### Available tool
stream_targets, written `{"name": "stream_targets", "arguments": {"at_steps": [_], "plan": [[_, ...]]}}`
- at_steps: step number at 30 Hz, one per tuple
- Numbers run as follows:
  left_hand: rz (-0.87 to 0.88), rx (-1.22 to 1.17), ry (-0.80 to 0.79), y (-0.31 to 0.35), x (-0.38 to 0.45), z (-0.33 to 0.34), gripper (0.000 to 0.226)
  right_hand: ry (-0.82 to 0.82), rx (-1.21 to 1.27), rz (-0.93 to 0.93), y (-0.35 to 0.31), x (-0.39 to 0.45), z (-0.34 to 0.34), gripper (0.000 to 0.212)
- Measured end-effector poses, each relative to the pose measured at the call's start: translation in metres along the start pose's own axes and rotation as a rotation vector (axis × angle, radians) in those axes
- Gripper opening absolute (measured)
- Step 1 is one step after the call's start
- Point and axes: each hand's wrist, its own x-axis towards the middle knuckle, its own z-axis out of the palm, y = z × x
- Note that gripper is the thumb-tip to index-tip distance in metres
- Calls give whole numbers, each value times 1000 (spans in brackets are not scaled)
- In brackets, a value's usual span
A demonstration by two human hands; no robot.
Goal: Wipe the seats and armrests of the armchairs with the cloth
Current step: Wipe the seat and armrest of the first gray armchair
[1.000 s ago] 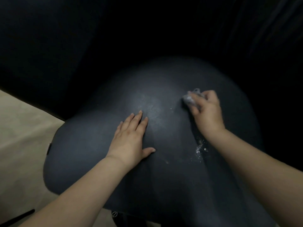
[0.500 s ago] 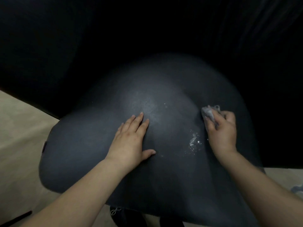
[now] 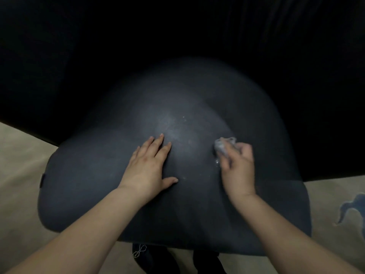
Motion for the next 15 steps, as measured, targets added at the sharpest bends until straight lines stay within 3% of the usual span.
{"name": "stream_targets", "arguments": {"at_steps": [3,6,8,12,15], "plan": [[8,2,-5,1,-1,-1,102,-31,-81,-137,2,6,-4,34],[9,4,-8,-3,-2,-4,99,130,-177,80,25,19,-28,33],[-1,2,-19,-6,-2,-5,99,117,-195,139,25,13,-23,35],[-5,7,-32,-8,-2,-5,98,-111,-123,-61,-16,-6,22,38],[2,-1,-21,-9,-3,-4,98,-2,-65,-91,-17,2,19,32]]}}
